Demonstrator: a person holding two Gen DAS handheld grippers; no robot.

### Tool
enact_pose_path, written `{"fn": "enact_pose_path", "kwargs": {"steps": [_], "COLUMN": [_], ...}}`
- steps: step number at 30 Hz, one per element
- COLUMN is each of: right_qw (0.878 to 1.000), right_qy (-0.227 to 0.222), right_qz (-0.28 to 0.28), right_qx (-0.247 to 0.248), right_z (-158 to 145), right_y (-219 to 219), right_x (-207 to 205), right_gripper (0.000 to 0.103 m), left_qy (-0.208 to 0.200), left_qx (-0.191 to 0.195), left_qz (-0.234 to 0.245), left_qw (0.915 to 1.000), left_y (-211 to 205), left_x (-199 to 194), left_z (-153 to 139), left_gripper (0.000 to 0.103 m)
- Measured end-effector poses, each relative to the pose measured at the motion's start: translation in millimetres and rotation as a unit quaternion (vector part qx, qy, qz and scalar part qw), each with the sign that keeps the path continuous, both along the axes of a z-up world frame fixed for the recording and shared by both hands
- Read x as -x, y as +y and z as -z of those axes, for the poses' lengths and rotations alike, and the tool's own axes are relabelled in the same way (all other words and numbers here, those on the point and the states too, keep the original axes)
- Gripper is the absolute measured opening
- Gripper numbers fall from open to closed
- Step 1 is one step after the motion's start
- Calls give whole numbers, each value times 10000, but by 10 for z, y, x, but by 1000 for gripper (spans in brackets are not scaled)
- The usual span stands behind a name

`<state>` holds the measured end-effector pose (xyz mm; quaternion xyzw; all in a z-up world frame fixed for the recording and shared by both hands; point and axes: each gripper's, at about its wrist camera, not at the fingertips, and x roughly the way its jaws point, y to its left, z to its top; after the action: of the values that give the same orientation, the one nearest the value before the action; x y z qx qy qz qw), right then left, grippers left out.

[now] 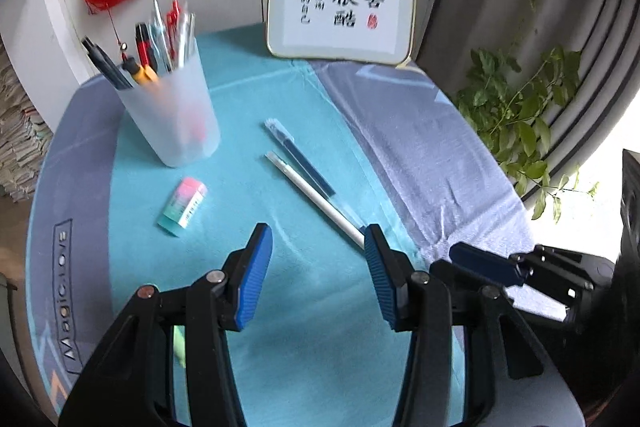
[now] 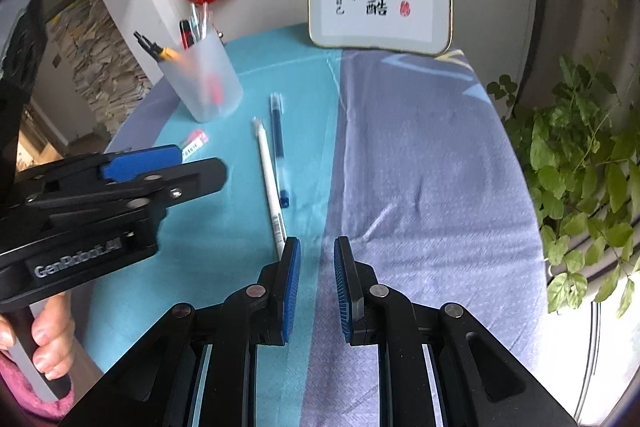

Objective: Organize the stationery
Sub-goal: 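Lower the left tool to the white pen while the right tool approaches the blue gel pen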

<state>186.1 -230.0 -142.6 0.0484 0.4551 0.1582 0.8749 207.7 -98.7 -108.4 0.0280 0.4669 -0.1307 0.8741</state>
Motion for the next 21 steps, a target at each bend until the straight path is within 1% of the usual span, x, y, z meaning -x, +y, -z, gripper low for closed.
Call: {"fn": "enact_pose_path", "kwargs": {"steps": [4, 8, 12, 15, 16, 17, 18, 20, 21], "right_qw": [9999, 9990, 9955, 9887, 9880, 9888, 9900, 9922, 9934], "right_qy": [75, 151, 239, 359, 333, 271, 221, 157, 130], "right_qz": [-146, -415, -853, -1251, -1305, -1304, -1266, -1144, -1060], "right_qx": [15, 1, -322, -739, -761, -680, -584, -462, -427], "right_z": [63, 127, 157, 158, 144, 124, 108, 78, 63], "right_y": [58, 161, 248, 283, 288, 284, 271, 212, 174], "right_x": [-8, 0, 27, 57, 74, 91, 99, 100, 90], "right_gripper": [17, 17, 17, 17, 17, 16, 16, 16, 16], "left_qy": [147, 203, 323, 438, 490, 527, 567, 629, 600], "left_qx": [54, -20, -39, -70, -62, -54, -26, 24, 31], "left_qz": [-83, -148, -194, -180, -172, -183, -195, -218, -221], "left_qw": [9998, 9997, 9993, 9989, 9986, 9984, 9982, 9978, 9980], "left_y": [-35, -92, -125, -130, -119, -98, -72, -18, -6], "left_x": [-67, -122, -185, -215, -218, -217, -219, -225, -226], "left_z": [71, 133, 212, 287, 309, 325, 343, 372, 367], "left_gripper": [46, 46, 46, 44, 44, 42, 34, 25, 17]}}
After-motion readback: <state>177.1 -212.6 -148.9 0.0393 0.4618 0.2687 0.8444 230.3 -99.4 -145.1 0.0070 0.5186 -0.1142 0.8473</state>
